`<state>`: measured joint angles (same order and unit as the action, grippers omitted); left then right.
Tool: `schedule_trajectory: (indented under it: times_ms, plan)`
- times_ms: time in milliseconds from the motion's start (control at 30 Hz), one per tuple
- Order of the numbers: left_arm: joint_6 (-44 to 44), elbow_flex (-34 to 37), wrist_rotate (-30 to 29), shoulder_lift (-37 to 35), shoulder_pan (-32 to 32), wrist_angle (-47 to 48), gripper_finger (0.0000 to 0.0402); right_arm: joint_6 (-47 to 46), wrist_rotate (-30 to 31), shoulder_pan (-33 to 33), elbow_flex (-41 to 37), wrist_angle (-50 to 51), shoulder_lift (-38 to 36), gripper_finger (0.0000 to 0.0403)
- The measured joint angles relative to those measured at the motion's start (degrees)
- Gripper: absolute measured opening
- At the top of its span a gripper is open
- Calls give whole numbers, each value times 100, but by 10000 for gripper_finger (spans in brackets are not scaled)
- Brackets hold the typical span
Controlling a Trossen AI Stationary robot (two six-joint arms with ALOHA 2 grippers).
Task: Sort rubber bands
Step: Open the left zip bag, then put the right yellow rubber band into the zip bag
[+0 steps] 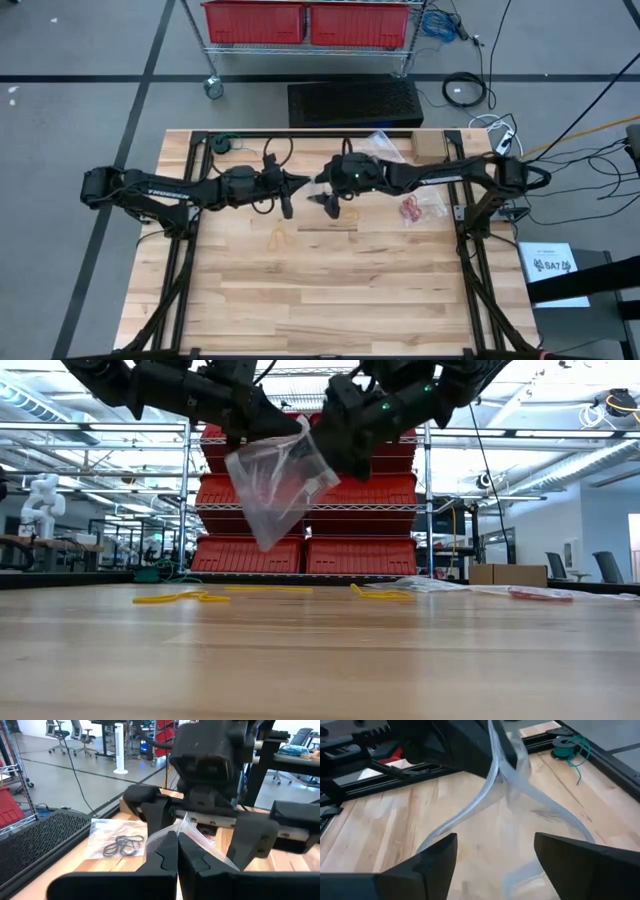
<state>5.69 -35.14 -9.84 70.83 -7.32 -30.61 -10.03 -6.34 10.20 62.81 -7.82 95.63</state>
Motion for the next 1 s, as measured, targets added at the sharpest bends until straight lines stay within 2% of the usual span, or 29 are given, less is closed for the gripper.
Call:
schedule_trajectory:
  times_ms: [267,767,1000]
  plan:
    - [125,0,19,68,62,-9,0,169,-5,9,0,365,-190,258]
    - [149,-2,29,367,125,-505,0,498,41,35,0,1455,-1445,258]
    - [144,-2,-4,367,126,-486,0,627,74,61,0,1549,-1549,258]
